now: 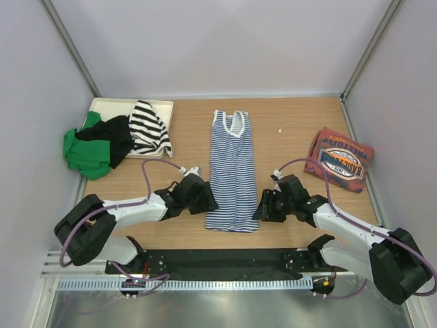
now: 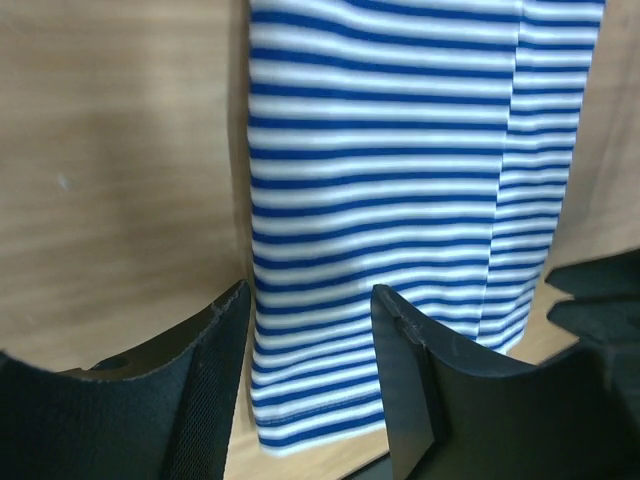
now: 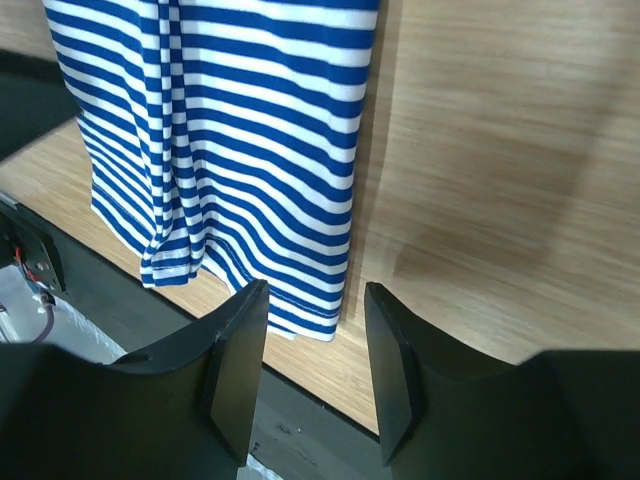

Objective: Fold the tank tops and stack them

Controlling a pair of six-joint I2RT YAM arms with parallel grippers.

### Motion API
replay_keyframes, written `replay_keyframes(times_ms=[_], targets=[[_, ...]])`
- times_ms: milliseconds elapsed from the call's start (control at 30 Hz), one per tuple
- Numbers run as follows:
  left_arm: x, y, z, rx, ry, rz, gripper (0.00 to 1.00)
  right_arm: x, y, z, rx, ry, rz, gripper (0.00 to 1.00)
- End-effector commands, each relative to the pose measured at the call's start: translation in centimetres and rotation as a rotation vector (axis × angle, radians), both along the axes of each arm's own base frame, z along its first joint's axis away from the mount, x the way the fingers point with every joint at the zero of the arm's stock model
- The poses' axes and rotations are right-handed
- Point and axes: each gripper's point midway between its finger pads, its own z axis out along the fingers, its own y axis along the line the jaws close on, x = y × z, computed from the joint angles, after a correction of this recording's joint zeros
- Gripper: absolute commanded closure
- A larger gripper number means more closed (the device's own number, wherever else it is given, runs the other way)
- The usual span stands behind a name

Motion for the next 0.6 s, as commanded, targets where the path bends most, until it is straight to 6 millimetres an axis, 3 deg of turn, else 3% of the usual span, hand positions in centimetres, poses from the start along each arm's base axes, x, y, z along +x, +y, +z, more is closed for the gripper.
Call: replay_keyframes(times_ms=[0, 233, 400, 467, 567], targets=[[-2.8, 1.5, -1.5, 0.039, 0.050, 0.029, 0.47, -0.7, -0.2, -0.5, -0.031, 0.026, -0.029, 0.50], [-4.5, 2.3, -1.8, 0.025, 0.075, 0.019, 0.53, -2.1, 0.4, -2.0, -0.063, 0.058, -0.015, 0.53], [-6.3, 2.4, -2.4, 0.024, 0.109, -0.002, 0.57, -2.5, 0.4, -2.5, -0.063, 0.069, -0.011, 0.64], [-7.0, 2.5, -2.6, 0.022, 0.116, -0.013, 0.58, -2.6, 0.4, -2.5, -0.061, 0.069, -0.010, 0.74], [-7.9, 2.6, -2.6, 0.011, 0.128, -0.023, 0.59, -2.7, 0.5, -2.2, -0.049, 0.066, -0.010, 0.75]])
